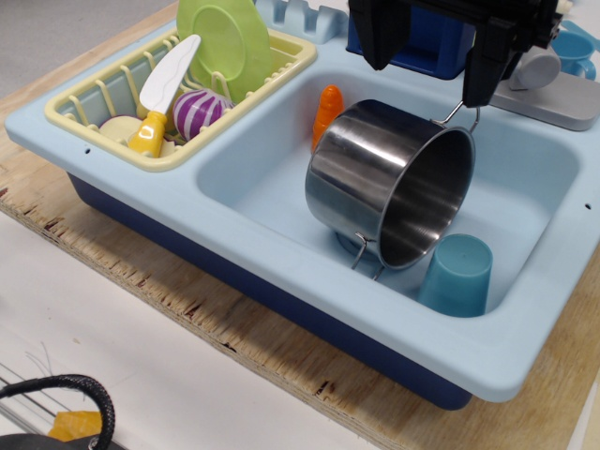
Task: Flip pot upright which is in sink
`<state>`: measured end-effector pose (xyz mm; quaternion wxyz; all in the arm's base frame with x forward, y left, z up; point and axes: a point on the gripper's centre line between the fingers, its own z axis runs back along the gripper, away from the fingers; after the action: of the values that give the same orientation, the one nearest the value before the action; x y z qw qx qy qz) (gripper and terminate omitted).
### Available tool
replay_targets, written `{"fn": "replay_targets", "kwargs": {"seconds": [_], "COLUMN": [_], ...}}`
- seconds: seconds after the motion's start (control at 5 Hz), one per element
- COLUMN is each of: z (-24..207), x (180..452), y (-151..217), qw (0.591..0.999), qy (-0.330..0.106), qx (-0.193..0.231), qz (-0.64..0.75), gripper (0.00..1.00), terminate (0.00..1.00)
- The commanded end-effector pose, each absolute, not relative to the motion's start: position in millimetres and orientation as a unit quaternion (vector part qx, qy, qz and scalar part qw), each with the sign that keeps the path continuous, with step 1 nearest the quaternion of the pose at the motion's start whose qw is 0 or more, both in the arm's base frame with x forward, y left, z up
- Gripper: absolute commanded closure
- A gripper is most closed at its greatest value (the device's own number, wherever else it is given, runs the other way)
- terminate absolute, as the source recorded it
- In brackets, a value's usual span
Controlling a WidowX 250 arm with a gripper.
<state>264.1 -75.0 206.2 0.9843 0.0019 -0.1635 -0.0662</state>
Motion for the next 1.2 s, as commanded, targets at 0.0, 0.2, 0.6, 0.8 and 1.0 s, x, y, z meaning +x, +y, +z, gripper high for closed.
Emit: {"fn": "replay_targets", "kwargs": {"seconds": [0.0, 0.2, 0.6, 0.8, 1.0], "z": [206, 203, 199, 188, 178], "x": [264, 255, 254, 258, 269], "y": [-75, -80, -85, -84, -83], "qw": [0.984, 0.987, 0.978, 0.973, 0.968], "qy": [-0.164, -0.142, -0.092, -0.062, -0.03], "qx": [0.002, 0.075, 0.182, 0.208, 0.235], "qz": [-0.066, -0.031, 0.044, 0.082, 0.085], "gripper": [0.0, 0.0, 0.0, 0.0, 0.0], "terminate": [0.0, 0.0, 0.0, 0.0, 0.0]}}
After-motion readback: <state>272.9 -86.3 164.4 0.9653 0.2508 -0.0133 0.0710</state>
